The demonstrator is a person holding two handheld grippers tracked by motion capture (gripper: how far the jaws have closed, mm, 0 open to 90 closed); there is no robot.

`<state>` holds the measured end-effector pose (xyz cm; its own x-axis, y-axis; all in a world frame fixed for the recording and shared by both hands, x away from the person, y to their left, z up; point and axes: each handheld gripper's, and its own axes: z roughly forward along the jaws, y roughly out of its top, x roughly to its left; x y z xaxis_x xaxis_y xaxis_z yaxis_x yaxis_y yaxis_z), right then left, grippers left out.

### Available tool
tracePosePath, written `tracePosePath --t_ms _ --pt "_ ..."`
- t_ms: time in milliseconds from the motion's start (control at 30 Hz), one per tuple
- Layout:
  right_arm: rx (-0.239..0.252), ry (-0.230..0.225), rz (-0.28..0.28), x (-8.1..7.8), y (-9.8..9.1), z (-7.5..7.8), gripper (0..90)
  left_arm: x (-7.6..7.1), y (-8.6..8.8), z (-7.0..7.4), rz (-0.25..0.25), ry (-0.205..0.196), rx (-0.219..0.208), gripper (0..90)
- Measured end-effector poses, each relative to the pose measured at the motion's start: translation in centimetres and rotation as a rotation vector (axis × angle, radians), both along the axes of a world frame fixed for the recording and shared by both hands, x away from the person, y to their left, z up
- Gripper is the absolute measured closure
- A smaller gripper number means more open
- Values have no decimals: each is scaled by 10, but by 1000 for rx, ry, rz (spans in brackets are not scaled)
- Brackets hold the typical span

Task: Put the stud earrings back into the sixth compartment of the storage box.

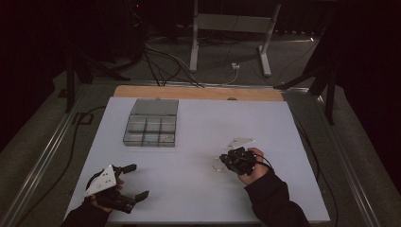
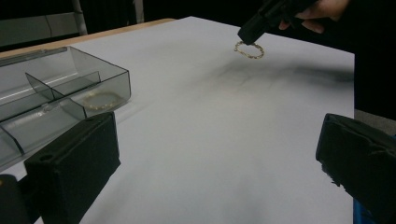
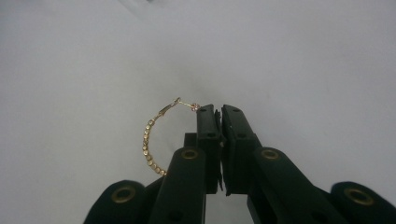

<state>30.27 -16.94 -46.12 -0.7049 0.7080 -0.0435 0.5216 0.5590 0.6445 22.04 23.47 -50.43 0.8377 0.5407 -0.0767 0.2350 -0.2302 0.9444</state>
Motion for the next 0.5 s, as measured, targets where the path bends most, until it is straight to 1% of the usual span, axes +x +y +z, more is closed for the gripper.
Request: tracePosePath --t_ms 200,500 --pt "5 1 13 9 12 2 865 0 0 0 -2 -3 1 4" --pt "10 -14 35 20 28 7 865 0 0 0 -4 -2 -1 4"
